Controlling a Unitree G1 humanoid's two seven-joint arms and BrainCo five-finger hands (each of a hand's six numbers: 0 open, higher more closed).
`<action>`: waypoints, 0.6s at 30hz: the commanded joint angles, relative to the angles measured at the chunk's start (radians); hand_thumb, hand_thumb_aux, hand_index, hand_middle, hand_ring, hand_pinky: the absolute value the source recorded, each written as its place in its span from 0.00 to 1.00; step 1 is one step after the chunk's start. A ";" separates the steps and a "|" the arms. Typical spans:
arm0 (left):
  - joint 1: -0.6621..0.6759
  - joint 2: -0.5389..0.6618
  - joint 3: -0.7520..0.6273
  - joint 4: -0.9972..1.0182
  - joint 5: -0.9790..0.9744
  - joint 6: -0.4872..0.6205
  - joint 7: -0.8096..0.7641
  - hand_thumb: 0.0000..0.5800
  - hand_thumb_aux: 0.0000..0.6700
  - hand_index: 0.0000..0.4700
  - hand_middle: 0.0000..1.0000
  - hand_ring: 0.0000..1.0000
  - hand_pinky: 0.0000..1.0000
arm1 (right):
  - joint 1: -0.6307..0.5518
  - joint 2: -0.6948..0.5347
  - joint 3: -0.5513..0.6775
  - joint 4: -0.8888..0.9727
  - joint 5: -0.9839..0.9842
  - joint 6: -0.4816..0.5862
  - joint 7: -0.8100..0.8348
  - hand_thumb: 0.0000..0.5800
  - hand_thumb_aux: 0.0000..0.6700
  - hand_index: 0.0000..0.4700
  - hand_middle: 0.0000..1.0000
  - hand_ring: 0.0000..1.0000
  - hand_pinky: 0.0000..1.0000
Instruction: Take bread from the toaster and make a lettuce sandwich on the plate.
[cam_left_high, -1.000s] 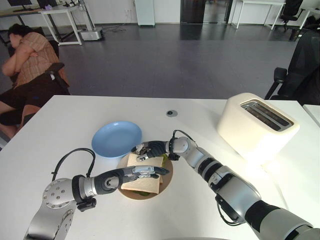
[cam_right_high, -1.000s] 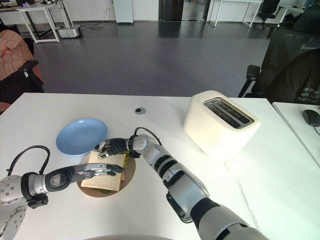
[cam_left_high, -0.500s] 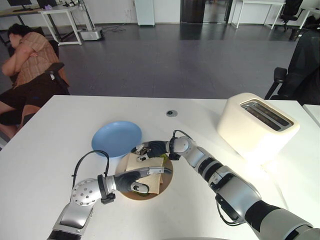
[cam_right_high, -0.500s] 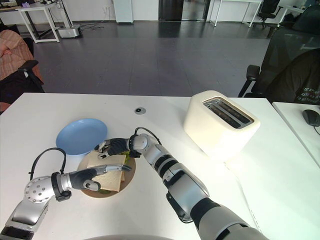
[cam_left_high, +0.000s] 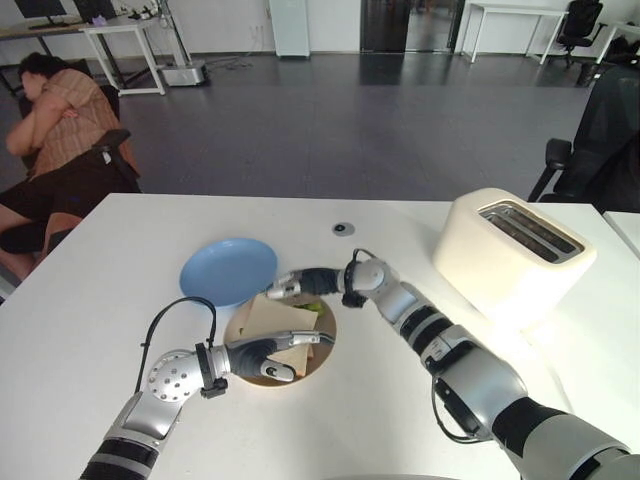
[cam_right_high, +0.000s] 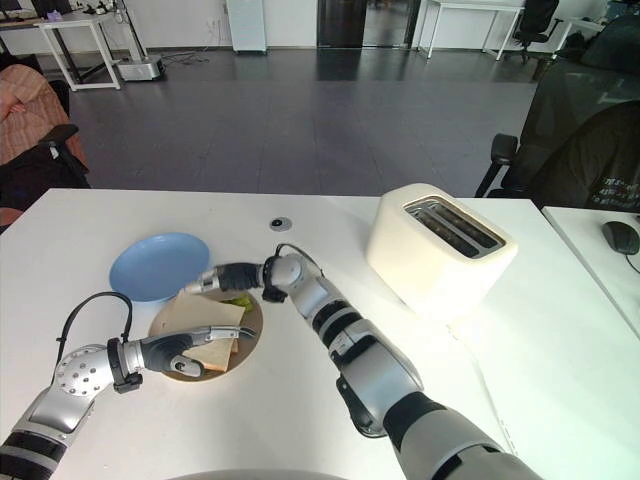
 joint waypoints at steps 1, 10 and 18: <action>0.045 0.001 -0.040 0.122 0.033 0.040 -0.029 0.00 0.00 0.00 0.00 0.00 0.00 | -0.080 -0.036 -0.078 -0.086 0.049 0.048 -0.005 0.00 0.00 0.00 0.00 0.00 0.00; 0.023 -0.080 0.041 0.022 -0.292 0.071 -0.038 0.00 0.00 0.00 0.00 0.00 0.00 | -0.055 -0.075 -0.112 -0.190 0.074 0.117 -0.006 0.00 0.00 0.00 0.00 0.00 0.00; 0.033 -0.209 0.212 -0.353 -0.869 0.406 0.028 0.00 0.00 0.00 0.00 0.00 0.00 | 0.104 -0.122 -0.142 -0.450 0.142 0.272 0.013 0.00 0.00 0.00 0.00 0.00 0.00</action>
